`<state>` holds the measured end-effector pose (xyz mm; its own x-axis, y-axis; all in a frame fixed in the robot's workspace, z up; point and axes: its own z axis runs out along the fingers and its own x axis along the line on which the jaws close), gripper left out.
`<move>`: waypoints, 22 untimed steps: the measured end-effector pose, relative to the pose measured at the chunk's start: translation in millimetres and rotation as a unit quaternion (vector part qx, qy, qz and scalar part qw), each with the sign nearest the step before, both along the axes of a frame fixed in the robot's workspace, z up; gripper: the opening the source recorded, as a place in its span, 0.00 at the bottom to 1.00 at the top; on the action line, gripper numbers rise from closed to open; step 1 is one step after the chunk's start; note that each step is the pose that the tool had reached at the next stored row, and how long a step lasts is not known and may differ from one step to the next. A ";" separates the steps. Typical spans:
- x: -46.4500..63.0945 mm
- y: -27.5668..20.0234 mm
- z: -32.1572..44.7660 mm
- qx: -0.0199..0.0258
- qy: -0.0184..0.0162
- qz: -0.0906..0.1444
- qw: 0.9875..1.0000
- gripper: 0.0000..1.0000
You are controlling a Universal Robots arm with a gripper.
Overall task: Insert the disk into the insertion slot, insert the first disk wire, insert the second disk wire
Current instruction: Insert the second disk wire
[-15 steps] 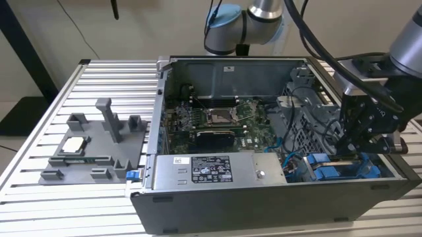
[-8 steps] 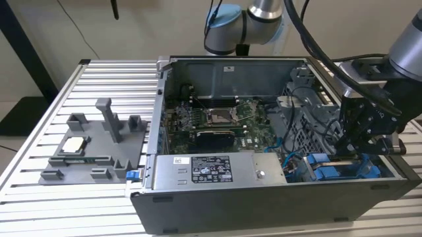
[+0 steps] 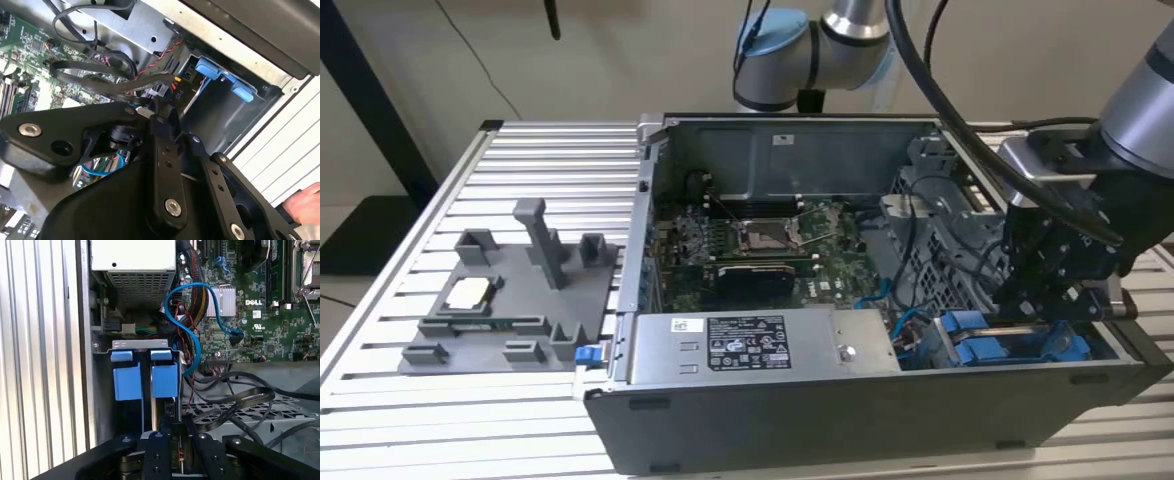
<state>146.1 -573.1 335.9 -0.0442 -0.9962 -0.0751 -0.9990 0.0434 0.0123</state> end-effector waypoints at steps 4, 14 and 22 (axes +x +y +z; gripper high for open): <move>-0.1 0.0 12.8 0.000 0.002 0.000 1.000 0.24; -0.1 0.0 29.5 0.000 0.002 0.000 1.000 0.24; 0.0 0.0 43.7 0.000 0.002 0.000 1.000 0.24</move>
